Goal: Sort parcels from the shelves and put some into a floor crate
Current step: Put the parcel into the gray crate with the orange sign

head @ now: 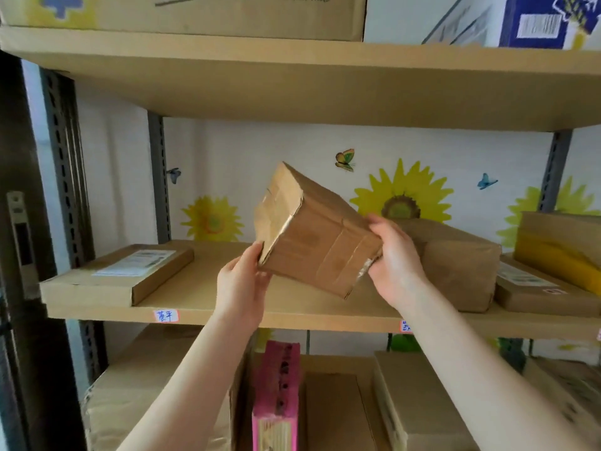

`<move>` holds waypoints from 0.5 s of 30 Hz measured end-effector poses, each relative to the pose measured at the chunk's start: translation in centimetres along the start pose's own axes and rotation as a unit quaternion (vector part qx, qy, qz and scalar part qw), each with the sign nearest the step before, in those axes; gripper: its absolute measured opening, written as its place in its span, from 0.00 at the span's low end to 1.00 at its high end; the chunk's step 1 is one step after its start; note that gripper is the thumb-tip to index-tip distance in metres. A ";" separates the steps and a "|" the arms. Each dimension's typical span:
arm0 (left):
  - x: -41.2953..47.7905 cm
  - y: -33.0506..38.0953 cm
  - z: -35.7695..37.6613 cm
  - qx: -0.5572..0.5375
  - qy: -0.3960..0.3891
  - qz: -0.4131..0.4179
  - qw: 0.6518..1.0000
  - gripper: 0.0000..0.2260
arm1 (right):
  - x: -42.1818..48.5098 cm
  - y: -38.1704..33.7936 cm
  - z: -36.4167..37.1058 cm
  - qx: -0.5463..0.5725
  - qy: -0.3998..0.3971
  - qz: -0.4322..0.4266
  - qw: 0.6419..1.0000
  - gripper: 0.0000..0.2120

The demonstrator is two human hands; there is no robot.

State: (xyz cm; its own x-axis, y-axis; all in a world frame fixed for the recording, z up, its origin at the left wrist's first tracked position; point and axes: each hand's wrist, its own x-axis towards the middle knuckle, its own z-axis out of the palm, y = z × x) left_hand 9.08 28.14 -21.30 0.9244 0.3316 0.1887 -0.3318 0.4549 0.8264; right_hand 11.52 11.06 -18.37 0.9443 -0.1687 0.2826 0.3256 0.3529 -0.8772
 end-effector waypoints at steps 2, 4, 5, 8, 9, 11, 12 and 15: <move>-0.1 1.1 -0.6 0.008 -0.049 -0.044 0.998 0.06 | -0.8 0.1 0.5 -0.022 -0.007 -0.003 1.000 0.11; -0.4 2.2 -1.3 -0.002 -0.113 -0.093 0.989 0.12 | -1.6 0.0 0.9 -0.149 -0.009 -0.007 0.989 0.14; -0.5 2.5 -1.6 0.001 -0.142 -0.097 0.985 0.17 | -2.3 -0.3 1.2 -0.193 -0.024 0.011 0.981 0.25; -1.5 2.9 -2.1 0.103 -0.209 -0.020 0.972 0.16 | -3.8 -1.6 2.0 -0.184 -0.115 0.069 0.974 0.45; -1.8 3.0 -2.3 0.137 -0.234 0.009 0.963 0.15 | -4.4 -2.1 2.3 -0.165 -0.116 0.068 0.977 0.41; -2.4 2.8 -2.7 0.175 -0.279 0.053 0.943 0.18 | -5.1 -2.5 2.1 -0.136 -0.044 0.056 0.988 0.30; -2.5 2.7 -3.0 0.186 -0.282 0.077 0.938 0.19 | -5.3 -2.3 1.8 -0.122 -0.004 0.051 0.991 0.27; -3.1 2.3 -3.1 0.183 -0.229 0.112 0.949 0.29 | -6.0 -1.8 1.0 -0.044 0.011 0.067 0.997 0.20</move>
State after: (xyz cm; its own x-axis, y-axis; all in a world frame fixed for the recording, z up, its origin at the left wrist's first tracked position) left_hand 4.83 30.70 -21.59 0.8514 -0.0467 0.5224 -0.5190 0.0692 0.8520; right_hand 5.37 12.36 -18.12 0.9773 -0.1457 0.1539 0.1910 0.2908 -0.9375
